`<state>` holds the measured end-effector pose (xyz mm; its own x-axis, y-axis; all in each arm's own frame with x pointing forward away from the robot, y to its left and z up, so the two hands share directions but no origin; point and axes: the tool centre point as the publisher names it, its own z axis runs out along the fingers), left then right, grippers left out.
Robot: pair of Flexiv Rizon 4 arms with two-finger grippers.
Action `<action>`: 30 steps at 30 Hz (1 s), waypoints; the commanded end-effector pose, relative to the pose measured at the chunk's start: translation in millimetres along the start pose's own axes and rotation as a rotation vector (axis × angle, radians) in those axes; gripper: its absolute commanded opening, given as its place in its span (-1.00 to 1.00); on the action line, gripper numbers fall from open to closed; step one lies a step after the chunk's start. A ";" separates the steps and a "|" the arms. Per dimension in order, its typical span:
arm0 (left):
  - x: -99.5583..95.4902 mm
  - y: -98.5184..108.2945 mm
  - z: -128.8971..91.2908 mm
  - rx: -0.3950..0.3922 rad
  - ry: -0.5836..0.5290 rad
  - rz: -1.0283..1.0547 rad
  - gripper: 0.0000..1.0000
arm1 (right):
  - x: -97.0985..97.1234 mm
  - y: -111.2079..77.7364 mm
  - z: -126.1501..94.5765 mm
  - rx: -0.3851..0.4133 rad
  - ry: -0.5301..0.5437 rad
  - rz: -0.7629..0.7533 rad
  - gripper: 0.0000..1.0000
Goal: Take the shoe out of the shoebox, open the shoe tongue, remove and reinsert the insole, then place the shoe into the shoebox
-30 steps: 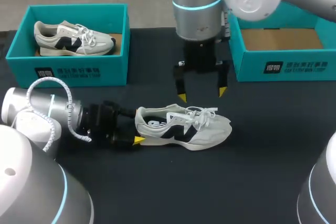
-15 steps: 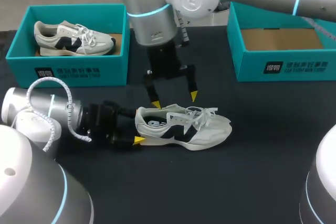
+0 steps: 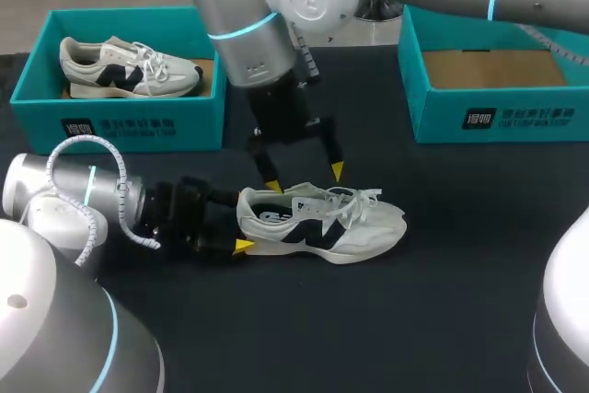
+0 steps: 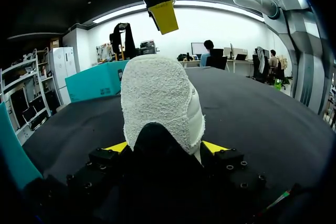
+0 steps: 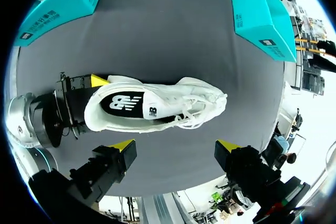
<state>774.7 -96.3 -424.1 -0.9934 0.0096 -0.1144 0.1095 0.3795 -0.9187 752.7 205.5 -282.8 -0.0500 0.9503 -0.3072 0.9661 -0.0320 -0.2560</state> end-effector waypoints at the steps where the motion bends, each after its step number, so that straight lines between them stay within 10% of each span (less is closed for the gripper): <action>1: 0.6 1.0 1.5 -0.003 0.001 0.001 -1.00 | 13.3 3.5 18.0 -0.078 -0.008 -0.007 1.00; 30: 0.6 1.0 1.5 -0.003 0.001 0.001 -1.00 | 24.0 32.9 56.0 -0.227 -0.040 0.158 1.00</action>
<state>774.7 -96.3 -424.2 -0.9934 0.0096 -0.1144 0.1095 0.3796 -0.9187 765.5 207.0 -344.0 0.1055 0.9269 -0.3601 0.9941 -0.1079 0.0134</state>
